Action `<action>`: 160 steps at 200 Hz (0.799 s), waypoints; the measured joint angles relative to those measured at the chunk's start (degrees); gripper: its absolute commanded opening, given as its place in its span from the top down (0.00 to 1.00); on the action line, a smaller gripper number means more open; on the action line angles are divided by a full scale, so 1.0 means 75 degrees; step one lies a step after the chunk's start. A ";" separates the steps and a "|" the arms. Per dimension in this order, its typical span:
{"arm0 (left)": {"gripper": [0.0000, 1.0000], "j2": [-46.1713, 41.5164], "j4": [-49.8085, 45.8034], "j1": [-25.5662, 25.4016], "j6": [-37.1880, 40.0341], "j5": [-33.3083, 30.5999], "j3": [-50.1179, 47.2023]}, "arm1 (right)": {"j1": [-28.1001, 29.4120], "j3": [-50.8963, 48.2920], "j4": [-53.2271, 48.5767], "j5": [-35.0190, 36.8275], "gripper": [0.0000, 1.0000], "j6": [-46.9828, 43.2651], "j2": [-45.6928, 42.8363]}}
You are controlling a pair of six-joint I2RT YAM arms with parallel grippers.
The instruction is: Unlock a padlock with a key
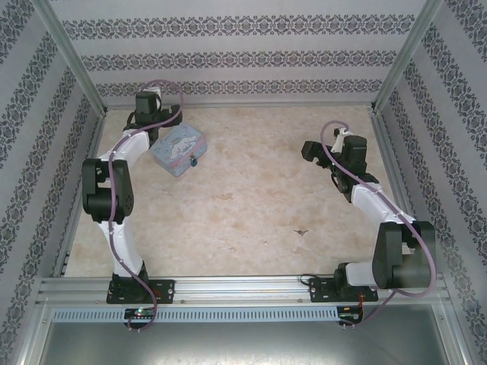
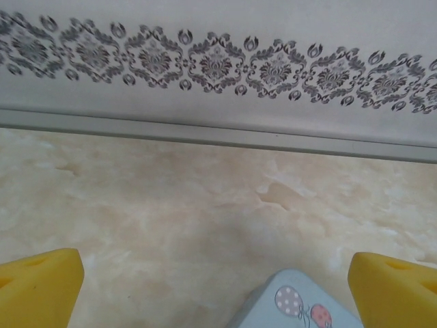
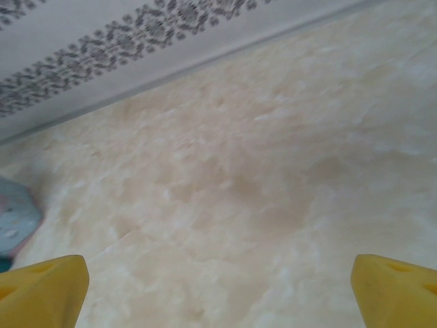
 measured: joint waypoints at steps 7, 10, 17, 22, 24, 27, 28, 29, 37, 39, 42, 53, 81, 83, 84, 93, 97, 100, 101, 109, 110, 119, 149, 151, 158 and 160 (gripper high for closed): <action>0.00 0.0184 -0.0277 0.0000 -0.0026 0.0073 0.0277 | 0.0000 -0.0023 -0.0006 -0.0207 0.02 0.0070 0.0000; 0.00 0.0256 -0.0370 0.0000 -0.0035 0.0102 0.0385 | 0.0000 -0.0032 -0.0006 -0.0277 0.02 0.0099 0.0000; 0.00 0.0431 -0.0618 0.0000 -0.0064 0.0178 0.0659 | 0.0000 -0.0061 -0.0015 -0.0446 0.02 0.0178 -0.0023; 0.00 0.0548 -0.0793 0.0000 -0.0093 0.0230 0.0839 | 0.0003 -0.0087 -0.0026 -0.0539 0.02 0.0221 -0.0055; 0.00 0.0597 -0.0854 0.0000 -0.0105 0.0259 0.0909 | 0.0000 -0.0096 -0.0032 -0.0565 0.02 0.0224 -0.0064; 0.00 0.0656 -0.0956 0.0000 -0.0131 0.0283 0.1005 | 0.0000 -0.0114 -0.0055 -0.0635 0.02 0.0242 -0.0099; 0.00 0.0670 -0.0985 0.0000 -0.0140 0.0286 0.1037 | 0.0000 -0.0117 -0.0061 -0.0647 0.02 0.0245 -0.0105; 0.00 0.0699 -0.1035 0.0000 -0.0149 0.0309 0.1084 | 0.0000 -0.0122 -0.0064 -0.0656 0.02 0.0251 -0.0111; 0.00 0.0836 -0.1241 0.0000 -0.0195 0.0405 0.1294 | 0.0000 -0.0157 -0.0111 -0.0769 0.02 0.0309 -0.0201; 0.00 0.0866 -0.1291 0.0000 -0.0207 0.0431 0.1341 | 0.0000 -0.0163 -0.0125 -0.0801 0.02 0.0329 -0.0227; 0.00 0.0895 -0.1358 0.0000 -0.0227 0.0463 0.1396 | 0.0000 -0.0172 -0.0143 -0.0833 0.02 0.0361 -0.0262; 0.00 0.0982 -0.1585 0.0000 -0.0318 0.0606 0.1524 | 0.0000 -0.0189 -0.0175 -0.0941 0.02 0.0431 -0.0391; 0.00 0.1000 -0.2020 0.0000 -0.0603 0.0892 0.1533 | -0.0052 -0.0201 -0.0160 -0.1174 0.02 0.0912 -0.0595; 0.00 0.1000 -0.2040 0.0000 -0.0615 0.0918 0.1533 | -0.0064 -0.0201 -0.0154 -0.1192 0.02 0.0988 -0.0603; 0.00 0.1000 -0.2046 0.0000 -0.0621 0.0921 0.1533 | -0.0076 -0.0201 -0.0154 -0.1192 0.02 0.1014 -0.0606; 0.00 0.0997 -0.2092 0.0000 -0.0705 0.1032 0.1504 | -0.0184 -0.0201 -0.0140 -0.1239 0.02 0.1358 -0.0609; 0.00 0.0997 -0.2098 0.0000 -0.0746 0.1067 0.1480 | -0.0236 -0.0201 -0.0146 -0.1253 0.02 0.1492 -0.0609; 0.00 0.0997 -0.2104 0.0000 -0.0778 0.1107 0.1451 | -0.0291 -0.0201 -0.0146 -0.1291 0.02 0.1597 -0.0597; 0.00 0.0997 -0.2104 0.0000 -0.0781 0.1110 0.1445 | -0.0318 -0.0201 -0.0149 -0.1320 0.02 0.1635 -0.0597; 0.00 0.0994 -0.2098 -0.0006 -0.0836 0.1207 0.1349 | -0.0449 -0.0198 -0.0154 -0.1434 0.02 0.1839 -0.0571; 0.00 0.0994 -0.2101 -0.0006 -0.0845 0.1230 0.1329 | -0.0460 -0.0195 -0.0154 -0.1445 0.02 0.1853 -0.0568; 0.00 0.0994 -0.2104 -0.0015 -0.0903 0.1349 0.1186 | -0.0574 -0.0195 -0.0160 -0.1533 0.02 0.2049 -0.0536; 0.00 0.0994 -0.2151 -0.0085 -0.1055 0.1786 0.0857 | -0.0685 -0.0207 -0.0114 -0.1804 0.02 0.2594 -0.0493; 0.00 0.0994 -0.2151 -0.0093 -0.1061 0.1813 0.0854 | -0.0685 -0.0213 -0.0108 -0.1827 0.02 0.2614 -0.0493; 0.00 0.0994 -0.2148 -0.0131 -0.1096 0.1883 0.0839 | -0.0691 -0.0245 -0.0023 -0.1906 0.02 0.2757 -0.0493; 0.00 0.0994 -0.2145 -0.0154 -0.1107 0.1918 0.0831 | -0.0699 -0.0259 0.0006 -0.1932 0.02 0.2792 -0.0493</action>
